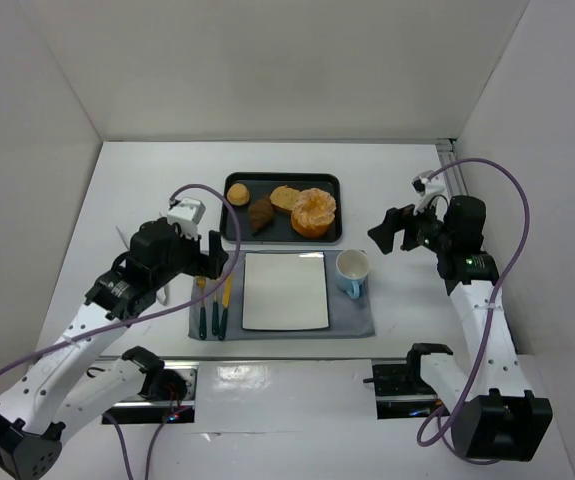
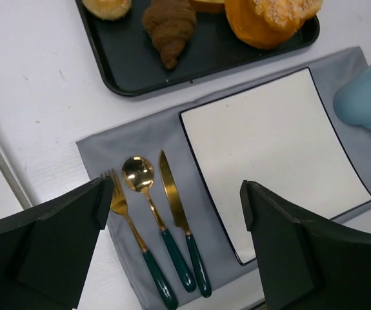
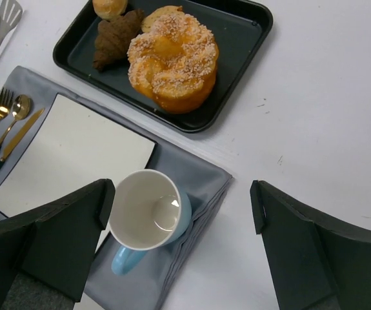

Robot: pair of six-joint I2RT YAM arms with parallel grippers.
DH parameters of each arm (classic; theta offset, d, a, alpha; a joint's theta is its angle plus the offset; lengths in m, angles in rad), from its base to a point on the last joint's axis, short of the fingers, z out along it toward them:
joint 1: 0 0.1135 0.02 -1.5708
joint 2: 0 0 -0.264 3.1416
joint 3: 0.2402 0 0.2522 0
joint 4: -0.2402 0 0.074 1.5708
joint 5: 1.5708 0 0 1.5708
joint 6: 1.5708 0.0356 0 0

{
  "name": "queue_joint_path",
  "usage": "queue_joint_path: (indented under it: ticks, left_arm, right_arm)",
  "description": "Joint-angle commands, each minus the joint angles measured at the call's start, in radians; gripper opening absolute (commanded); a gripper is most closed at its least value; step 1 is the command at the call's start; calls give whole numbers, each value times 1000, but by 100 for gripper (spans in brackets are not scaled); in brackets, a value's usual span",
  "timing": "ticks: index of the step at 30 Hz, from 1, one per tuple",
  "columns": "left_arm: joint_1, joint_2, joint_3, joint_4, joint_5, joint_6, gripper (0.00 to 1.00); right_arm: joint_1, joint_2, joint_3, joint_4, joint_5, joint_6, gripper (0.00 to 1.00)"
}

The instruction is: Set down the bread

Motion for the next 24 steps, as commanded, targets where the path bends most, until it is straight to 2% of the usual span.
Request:
queue_joint_path:
  ticks: [1, 6, 12, 20, 24]
  left_arm:
    - [17, -27, -1, 62, -52, -15, 100]
    - [55, 53, 10, 30, -181, -80, 100]
    - [214, 224, 71, -16, -204, -167, 100]
    - [347, 409, 137, -7, -214, -189, 100]
    - [397, 459, 136, -21, -305, -218, 100]
  right_arm:
    - [4, -13, 44, 44, 20, 14, 100]
    - [4, -57, -11, 55, -32, -136, 100]
    - [4, -57, -11, 36, -18, -127, 100]
    - [4, -79, -2, 27, -31, -118, 98]
    - [4, -88, -2, 27, -40, -118, 99]
